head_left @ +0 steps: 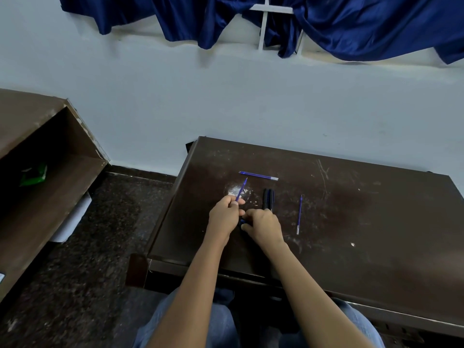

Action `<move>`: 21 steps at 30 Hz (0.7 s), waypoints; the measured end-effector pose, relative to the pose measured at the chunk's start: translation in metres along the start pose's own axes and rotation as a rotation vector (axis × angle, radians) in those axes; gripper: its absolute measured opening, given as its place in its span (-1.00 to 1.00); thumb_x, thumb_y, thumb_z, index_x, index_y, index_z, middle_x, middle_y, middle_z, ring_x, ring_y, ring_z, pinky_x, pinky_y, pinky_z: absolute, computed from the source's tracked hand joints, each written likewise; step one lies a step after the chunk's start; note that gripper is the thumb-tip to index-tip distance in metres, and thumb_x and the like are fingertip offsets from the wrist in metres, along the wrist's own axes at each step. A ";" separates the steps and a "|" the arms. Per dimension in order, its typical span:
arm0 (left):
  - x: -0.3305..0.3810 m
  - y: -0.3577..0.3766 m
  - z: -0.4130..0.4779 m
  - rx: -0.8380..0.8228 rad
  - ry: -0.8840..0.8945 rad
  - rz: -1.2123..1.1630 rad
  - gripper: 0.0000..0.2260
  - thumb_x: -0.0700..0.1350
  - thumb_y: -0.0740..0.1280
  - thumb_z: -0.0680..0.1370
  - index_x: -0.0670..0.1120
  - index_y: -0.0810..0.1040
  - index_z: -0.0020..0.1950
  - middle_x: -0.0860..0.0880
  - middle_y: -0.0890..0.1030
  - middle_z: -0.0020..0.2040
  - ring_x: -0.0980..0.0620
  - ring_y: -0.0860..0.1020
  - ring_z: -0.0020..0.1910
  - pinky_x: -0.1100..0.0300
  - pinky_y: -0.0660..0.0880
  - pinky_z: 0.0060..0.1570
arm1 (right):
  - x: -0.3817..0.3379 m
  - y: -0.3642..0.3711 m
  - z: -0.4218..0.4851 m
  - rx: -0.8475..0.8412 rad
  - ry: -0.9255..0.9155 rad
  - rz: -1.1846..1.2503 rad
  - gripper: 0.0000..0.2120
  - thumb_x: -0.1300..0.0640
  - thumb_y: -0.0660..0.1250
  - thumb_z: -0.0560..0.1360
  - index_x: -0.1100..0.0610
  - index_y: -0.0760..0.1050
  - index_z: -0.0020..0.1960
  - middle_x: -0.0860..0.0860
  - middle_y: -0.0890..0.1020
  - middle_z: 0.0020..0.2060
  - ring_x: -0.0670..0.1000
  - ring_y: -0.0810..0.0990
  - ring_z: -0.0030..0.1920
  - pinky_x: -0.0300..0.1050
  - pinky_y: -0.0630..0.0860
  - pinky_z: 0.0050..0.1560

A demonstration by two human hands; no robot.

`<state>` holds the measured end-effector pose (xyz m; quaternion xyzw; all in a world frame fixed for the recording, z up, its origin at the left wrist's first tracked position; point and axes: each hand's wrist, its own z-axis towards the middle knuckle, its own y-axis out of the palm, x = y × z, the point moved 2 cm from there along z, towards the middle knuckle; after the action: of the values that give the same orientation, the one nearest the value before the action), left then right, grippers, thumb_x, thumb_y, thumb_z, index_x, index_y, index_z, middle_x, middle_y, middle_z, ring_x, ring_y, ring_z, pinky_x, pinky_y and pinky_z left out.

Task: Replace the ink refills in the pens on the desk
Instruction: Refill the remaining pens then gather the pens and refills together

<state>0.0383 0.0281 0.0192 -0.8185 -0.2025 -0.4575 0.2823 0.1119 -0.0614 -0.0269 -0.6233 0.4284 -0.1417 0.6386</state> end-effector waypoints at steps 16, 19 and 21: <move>-0.001 0.001 0.001 -0.012 0.000 -0.043 -0.77 -0.15 0.12 0.62 0.06 0.53 -0.07 -0.02 0.61 -0.03 0.24 0.47 -0.36 0.29 0.46 -0.35 | -0.005 -0.023 0.003 0.037 0.218 1.035 -0.83 0.21 0.32 0.51 0.11 0.68 0.01 0.00 0.71 -0.18 -0.07 0.65 -0.15 -0.20 0.57 -0.06; -0.001 0.001 0.001 -0.034 -0.016 -0.040 -0.79 -0.12 0.12 0.63 0.03 0.54 0.04 -0.05 0.62 0.02 0.18 0.50 -0.26 0.13 0.53 -0.13 | -0.011 -0.028 -0.002 -0.119 0.288 1.394 -0.82 0.27 0.30 0.53 0.18 0.67 0.03 0.03 0.71 -0.25 -0.11 0.63 -0.26 -0.26 0.53 -0.14; 0.000 0.002 0.001 -0.043 -0.025 -0.014 -0.79 -0.12 0.12 0.62 0.01 0.54 0.08 -0.06 0.62 0.02 0.14 0.49 -0.22 0.13 0.47 -0.14 | -0.012 -0.031 -0.002 -0.155 0.346 1.510 -0.82 0.23 0.28 0.55 0.16 0.66 0.00 0.00 0.72 -0.24 -0.13 0.65 -0.27 -0.25 0.54 -0.09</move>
<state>0.0400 0.0270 0.0186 -0.8288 -0.2017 -0.4532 0.2589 0.1149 -0.0600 0.0064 -0.1746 0.8391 0.2666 0.4408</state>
